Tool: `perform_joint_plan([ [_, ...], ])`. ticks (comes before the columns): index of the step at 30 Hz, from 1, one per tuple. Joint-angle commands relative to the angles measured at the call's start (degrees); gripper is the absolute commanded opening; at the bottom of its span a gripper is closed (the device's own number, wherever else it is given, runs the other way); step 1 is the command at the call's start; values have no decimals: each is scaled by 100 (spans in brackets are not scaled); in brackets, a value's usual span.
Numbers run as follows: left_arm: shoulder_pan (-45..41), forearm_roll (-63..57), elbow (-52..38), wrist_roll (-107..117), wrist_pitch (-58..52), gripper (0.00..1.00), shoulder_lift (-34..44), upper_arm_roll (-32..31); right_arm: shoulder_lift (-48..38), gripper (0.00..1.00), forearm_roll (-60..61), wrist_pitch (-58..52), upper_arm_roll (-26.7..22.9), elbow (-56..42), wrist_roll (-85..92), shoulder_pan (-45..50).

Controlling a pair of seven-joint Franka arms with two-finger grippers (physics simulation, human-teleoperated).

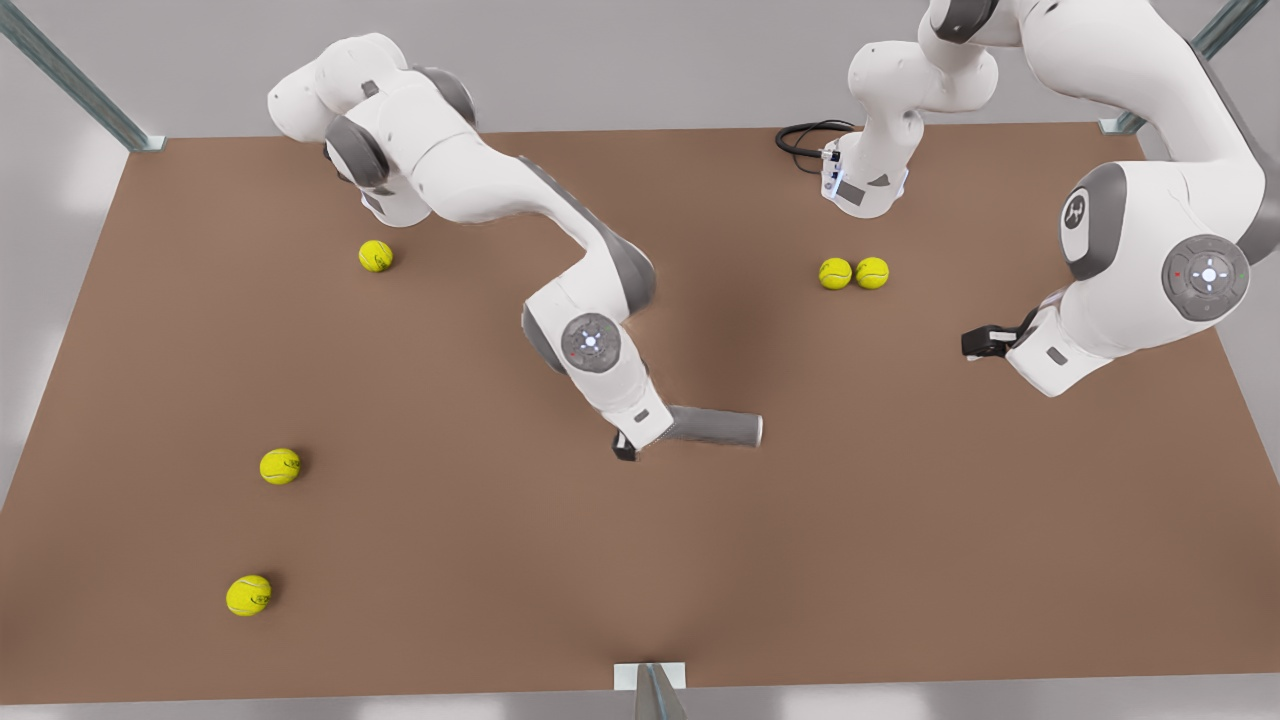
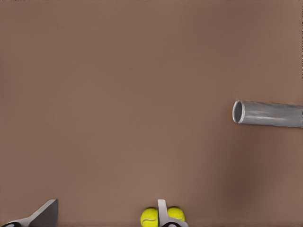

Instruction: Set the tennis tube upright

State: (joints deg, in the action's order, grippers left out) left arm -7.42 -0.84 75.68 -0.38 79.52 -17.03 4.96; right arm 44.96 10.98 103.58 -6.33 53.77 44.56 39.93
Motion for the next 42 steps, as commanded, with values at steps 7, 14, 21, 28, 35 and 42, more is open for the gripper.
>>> perform_joint_plan([
  [7, 496, 4337, 2829, -1376, 2084, 100, -433, 5, -3133, 100, -1529, -1665, 624, 2797, -4148, -2807],
  [14, 487, 6666, 4579, -3389, 3781, 100, -617, -1400, -3292, 100, -1502, -1718, 589, 2762, -4676, -2973],
  [21, 496, 6966, 4535, -3741, 4194, 100, -1092, -1656, -3204, 100, -1415, -1982, 642, 2604, -4702, -3106],
  [28, 496, 6939, 4394, -3776, 4229, 100, -1329, -1656, -3098, 100, -1388, -1973, 642, 2577, -4702, -3123],
  [35, 496, 6939, 4280, -3767, 4221, 100, -1452, -1665, -3063, 100, -1397, -1964, 624, 2568, -4702, -3150],
  [42, 478, 6939, 4157, -3767, 4212, 100, -1575, -1673, -3037, 100, -1379, -1964, 642, 2568, -4702, -3141],
])
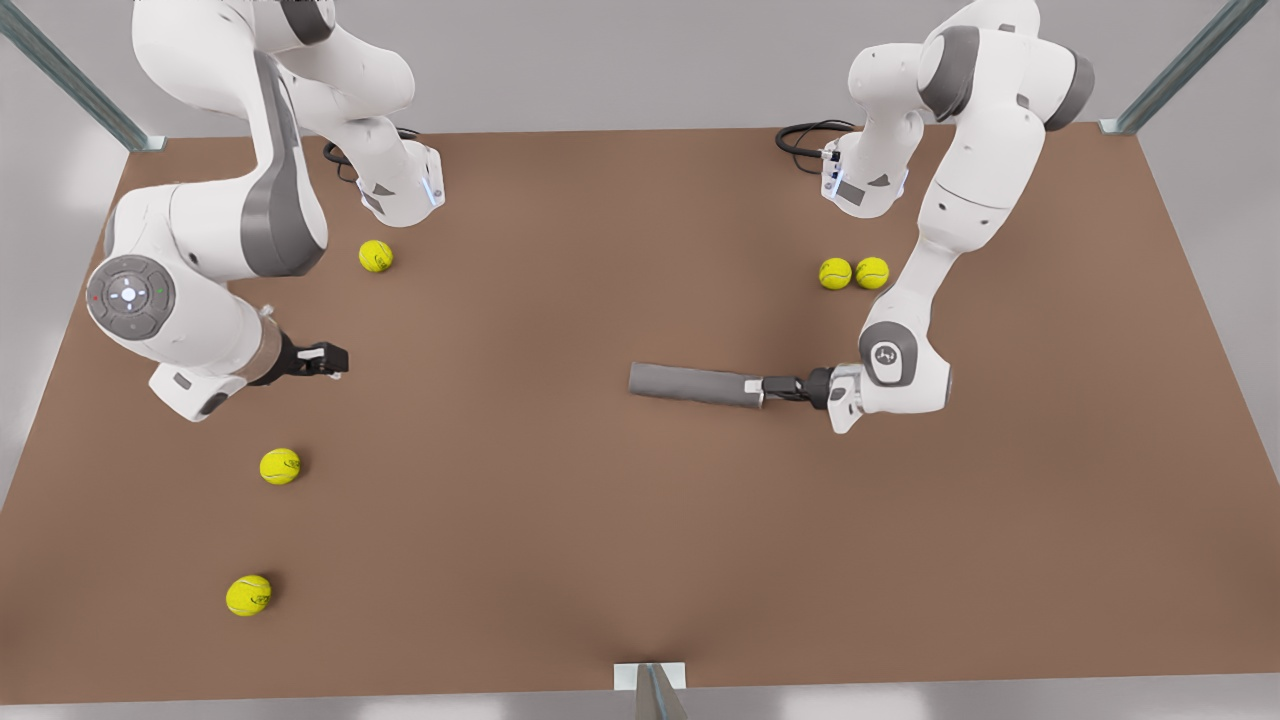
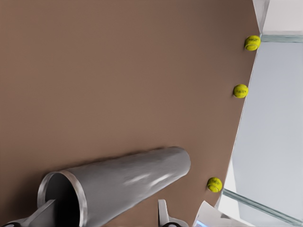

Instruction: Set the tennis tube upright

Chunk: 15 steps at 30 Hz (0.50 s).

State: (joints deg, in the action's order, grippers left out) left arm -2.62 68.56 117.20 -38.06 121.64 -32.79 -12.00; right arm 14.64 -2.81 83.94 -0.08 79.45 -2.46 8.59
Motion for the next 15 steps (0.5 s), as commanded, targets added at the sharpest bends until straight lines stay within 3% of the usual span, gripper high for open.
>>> perform_joint_plan([
  [1, -2, 0, -4, 0, 0, 100, 0, -30, 4, 100, -9, 0, -1, 0, 0, 2],
  [15, 15, 158, -215, 26, -255, 100, -176, -215, 65, 100, -17, 9, -1, -9, 18, -25],
])
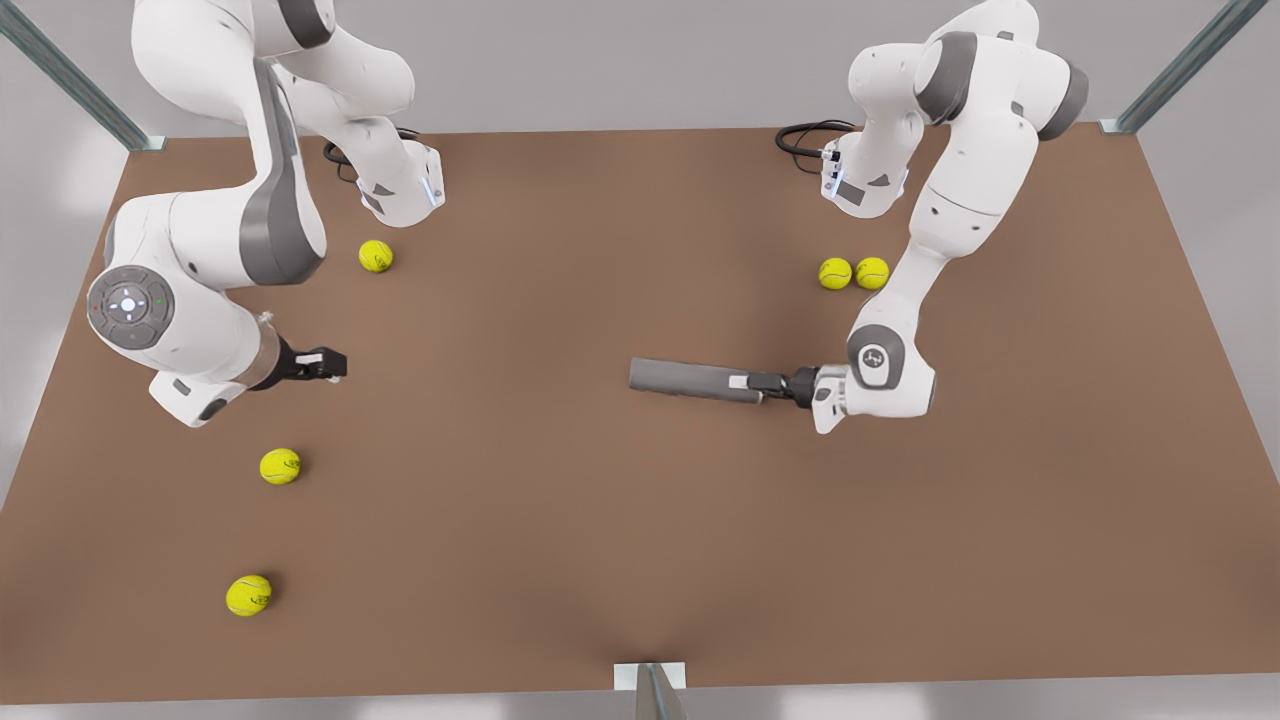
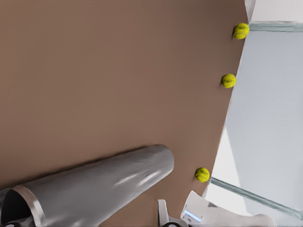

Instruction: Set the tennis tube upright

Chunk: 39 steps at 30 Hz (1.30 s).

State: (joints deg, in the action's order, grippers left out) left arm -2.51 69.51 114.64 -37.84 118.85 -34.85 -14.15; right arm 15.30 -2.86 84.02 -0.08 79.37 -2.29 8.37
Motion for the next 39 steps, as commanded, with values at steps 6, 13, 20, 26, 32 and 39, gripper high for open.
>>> perform_joint_plan([
  [6, -4, 98, -152, -30, -82, 100, -172, 0, 0, 100, 4, 0, 0, 0, 0, -20],
  [13, -4, 89, -161, -74, -82, 81, -295, -53, 0, 100, 22, -35, 0, 0, 0, 24],
  [20, -4, 80, -231, -74, -82, 59, -400, -140, 0, 100, 22, -35, 0, 0, 0, 15],
  [26, -4, 89, -240, -57, -82, 53, -470, -158, 0, 100, 22, -44, 0, 9, 0, 24],
  [32, 4, 89, -354, -13, -143, 45, -514, -158, 0, 100, 22, -44, 0, 9, 0, 41],
  [39, 4, 80, -398, 14, -275, 42, -514, -158, 0, 100, 22, -53, 17, 9, 0, 42],
])
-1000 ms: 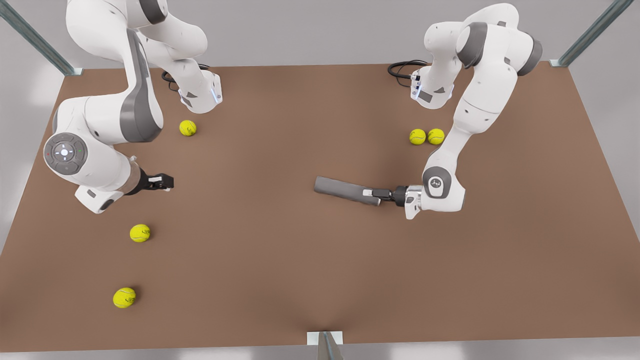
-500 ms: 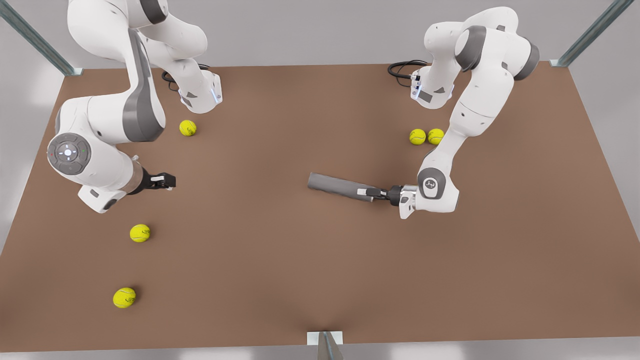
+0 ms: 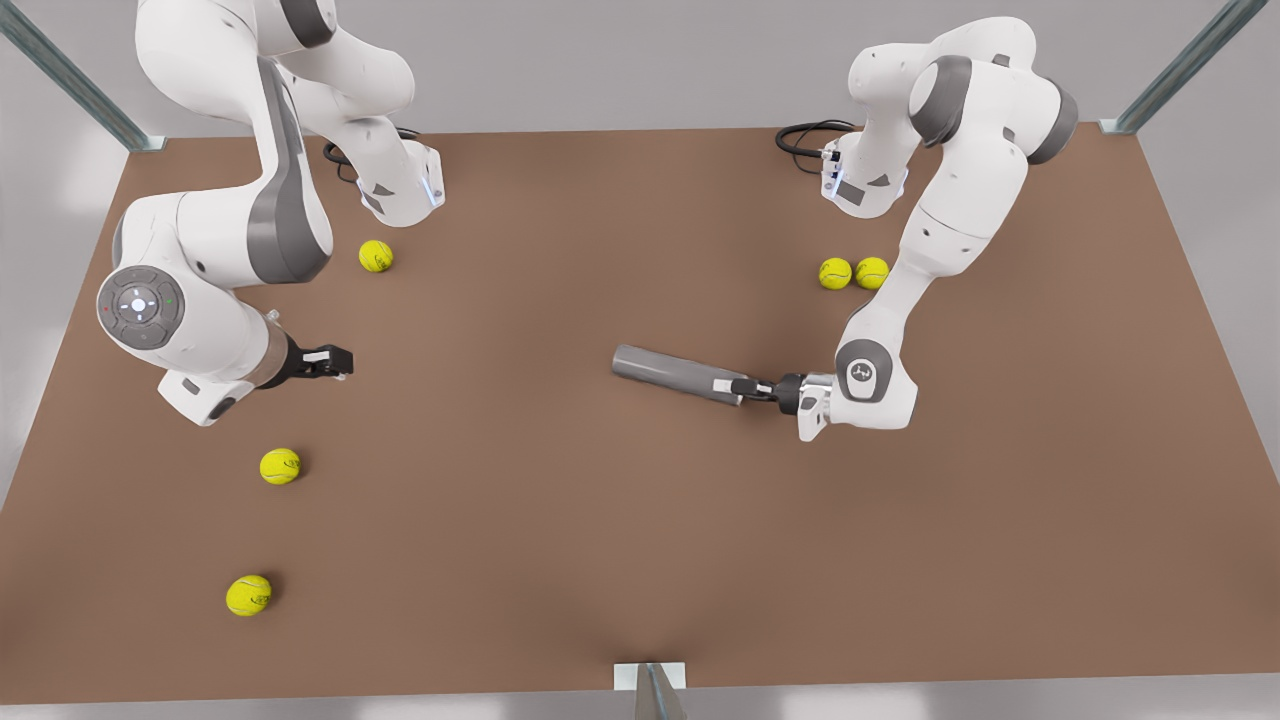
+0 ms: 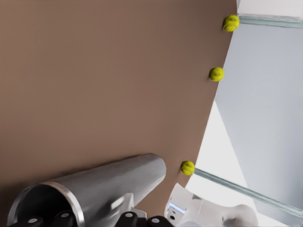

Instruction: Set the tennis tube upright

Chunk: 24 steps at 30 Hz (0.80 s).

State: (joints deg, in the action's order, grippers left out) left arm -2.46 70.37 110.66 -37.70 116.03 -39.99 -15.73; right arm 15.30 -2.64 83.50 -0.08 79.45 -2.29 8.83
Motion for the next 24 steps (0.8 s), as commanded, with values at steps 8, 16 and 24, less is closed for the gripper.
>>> perform_joint_plan([
  [8, 0, -6, -44, 35, -107, 42, 9, 0, 8, 100, 0, 0, -1, 0, 0, -4],
  [16, 0, -24, -44, 26, -212, 33, 18, 0, 8, 100, 0, 0, -1, 0, 9, -30],
  [24, 0, -41, -88, 17, -344, 30, 70, 0, 8, 100, 0, 0, -1, 0, 9, -30],
])
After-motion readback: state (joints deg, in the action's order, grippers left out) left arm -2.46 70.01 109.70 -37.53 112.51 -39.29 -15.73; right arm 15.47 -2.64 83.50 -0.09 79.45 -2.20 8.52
